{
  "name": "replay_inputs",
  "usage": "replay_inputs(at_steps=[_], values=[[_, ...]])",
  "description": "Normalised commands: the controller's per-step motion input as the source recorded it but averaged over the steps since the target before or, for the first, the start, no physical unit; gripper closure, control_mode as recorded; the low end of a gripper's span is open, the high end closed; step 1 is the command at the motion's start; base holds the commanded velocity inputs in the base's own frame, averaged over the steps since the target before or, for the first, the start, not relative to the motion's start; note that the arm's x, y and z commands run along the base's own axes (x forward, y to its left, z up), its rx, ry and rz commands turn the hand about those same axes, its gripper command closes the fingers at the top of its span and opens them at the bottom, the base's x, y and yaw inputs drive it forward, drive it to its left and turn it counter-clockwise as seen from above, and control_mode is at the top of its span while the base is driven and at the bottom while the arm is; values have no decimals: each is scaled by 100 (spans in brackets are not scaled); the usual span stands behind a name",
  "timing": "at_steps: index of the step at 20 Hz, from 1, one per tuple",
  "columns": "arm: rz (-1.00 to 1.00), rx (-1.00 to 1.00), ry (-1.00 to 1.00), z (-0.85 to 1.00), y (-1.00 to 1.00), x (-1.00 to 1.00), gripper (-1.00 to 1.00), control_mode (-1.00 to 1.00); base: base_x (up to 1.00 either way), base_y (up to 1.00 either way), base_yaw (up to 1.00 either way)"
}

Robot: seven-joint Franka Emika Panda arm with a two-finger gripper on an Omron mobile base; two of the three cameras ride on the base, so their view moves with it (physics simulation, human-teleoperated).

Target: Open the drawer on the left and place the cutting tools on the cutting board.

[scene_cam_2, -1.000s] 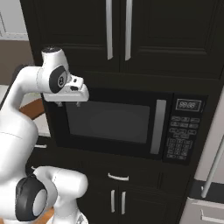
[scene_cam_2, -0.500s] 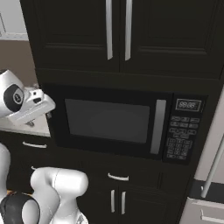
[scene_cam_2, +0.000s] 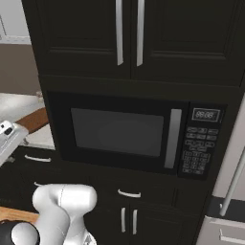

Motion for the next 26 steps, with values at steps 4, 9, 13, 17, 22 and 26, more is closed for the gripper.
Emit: replay_inputs(at_steps=[4,9,13,17,22,26], values=[[36,-25,-11,-84,100,-8,-100,-100,0,0,0],[31,-15,-23,-82,94,4,-100,-100,0,0,0],[6,-12,-29,-46,16,29,-100,-100,0,0,0],[0,-6,-13,-37,0,43,-100,-100,0,0,0],[0,-3,-12,-36,7,44,-100,-100,0,0,0],[0,0,-10,-31,27,42,-100,-100,0,0,0]])
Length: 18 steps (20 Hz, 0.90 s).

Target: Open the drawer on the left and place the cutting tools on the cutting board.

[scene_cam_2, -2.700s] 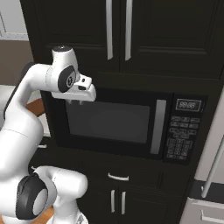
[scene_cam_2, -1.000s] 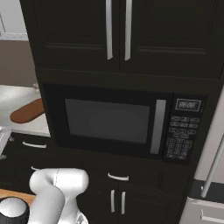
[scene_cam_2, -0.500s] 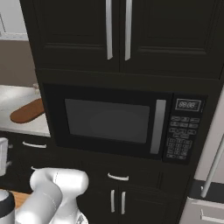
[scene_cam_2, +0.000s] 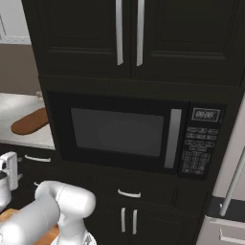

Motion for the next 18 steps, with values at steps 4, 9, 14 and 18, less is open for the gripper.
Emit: replay_inputs(at_steps=[4,9,14,18], values=[[0,0,-10,-29,28,43,-100,-100,0,0,0],[0,0,-7,-26,8,37,-100,-100,0,0,0],[0,0,-2,-23,1,34,-100,-100,0,0,0],[0,0,-1,-24,7,47,-100,-100,0,0,0]])
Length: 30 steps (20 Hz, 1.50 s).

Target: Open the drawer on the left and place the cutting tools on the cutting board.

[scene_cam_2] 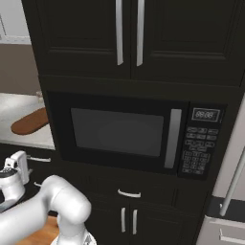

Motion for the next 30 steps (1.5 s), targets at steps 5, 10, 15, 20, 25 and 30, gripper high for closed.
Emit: replay_inputs(at_steps=[5,10,15,20,25,30], values=[[0,0,-1,-31,12,52,-100,-100,0,0,0],[0,0,-4,-37,16,39,-100,-100,0,0,0],[0,0,-6,-37,16,37,-100,-100,0,0,0],[0,0,-7,-31,14,38,-100,-100,0,0,0],[0,0,-6,-22,9,37,-100,-100,0,0,0],[0,0,0,-1,2,5,-100,-100,0,0,0]])
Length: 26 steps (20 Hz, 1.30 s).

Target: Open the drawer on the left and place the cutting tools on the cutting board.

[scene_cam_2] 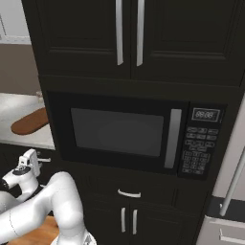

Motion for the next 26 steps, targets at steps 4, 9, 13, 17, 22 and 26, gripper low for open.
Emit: replay_inputs(at_steps=[4,9,13,17,22,26], values=[[0,0,0,0,0,0,-100,-100,0,0,0],[0,0,0,0,0,0,-100,-100,0,0,0],[0,0,0,0,0,0,-100,-100,0,0,0],[0,0,0,-12,0,0,-100,-100,0,0,0],[0,0,0,-18,0,0,-100,-100,0,0,0],[0,3,0,-16,0,0,-100,-100,0,0,0]])
